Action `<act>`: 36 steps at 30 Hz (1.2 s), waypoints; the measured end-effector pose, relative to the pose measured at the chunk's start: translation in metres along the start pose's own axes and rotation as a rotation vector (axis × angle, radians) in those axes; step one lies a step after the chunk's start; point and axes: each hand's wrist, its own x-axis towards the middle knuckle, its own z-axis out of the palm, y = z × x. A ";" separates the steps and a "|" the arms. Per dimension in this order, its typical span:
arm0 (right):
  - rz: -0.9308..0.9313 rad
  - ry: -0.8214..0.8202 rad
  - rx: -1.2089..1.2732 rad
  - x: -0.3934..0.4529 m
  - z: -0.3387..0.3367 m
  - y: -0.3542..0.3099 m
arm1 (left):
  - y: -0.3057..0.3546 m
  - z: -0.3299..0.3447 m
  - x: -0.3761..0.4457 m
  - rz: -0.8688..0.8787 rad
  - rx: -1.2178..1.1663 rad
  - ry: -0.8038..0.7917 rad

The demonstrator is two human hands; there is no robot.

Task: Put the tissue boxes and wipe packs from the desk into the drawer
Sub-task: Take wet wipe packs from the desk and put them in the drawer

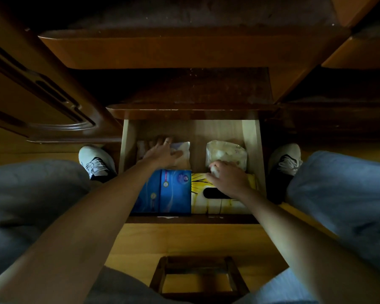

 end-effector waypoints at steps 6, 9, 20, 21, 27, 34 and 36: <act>0.019 -0.133 0.156 0.000 -0.014 0.001 | -0.012 0.000 -0.026 0.158 0.021 0.346; -0.004 -0.103 0.129 -0.001 -0.014 0.004 | 0.011 0.005 -0.039 0.341 0.027 0.437; -0.015 0.150 0.304 -0.049 -0.033 0.037 | 0.111 0.037 -0.015 0.049 0.036 0.028; -0.027 0.140 0.301 -0.051 -0.032 0.037 | 0.109 0.041 -0.014 0.022 0.024 0.025; 0.022 0.175 0.321 -0.038 -0.026 0.030 | 0.098 0.012 -0.018 0.080 -0.194 0.140; 0.187 0.165 0.310 -0.017 -0.021 0.020 | 0.034 -0.030 -0.053 0.006 -0.215 0.317; 0.215 0.146 0.269 -0.014 -0.019 0.019 | 0.007 -0.033 -0.063 -0.060 -0.211 0.354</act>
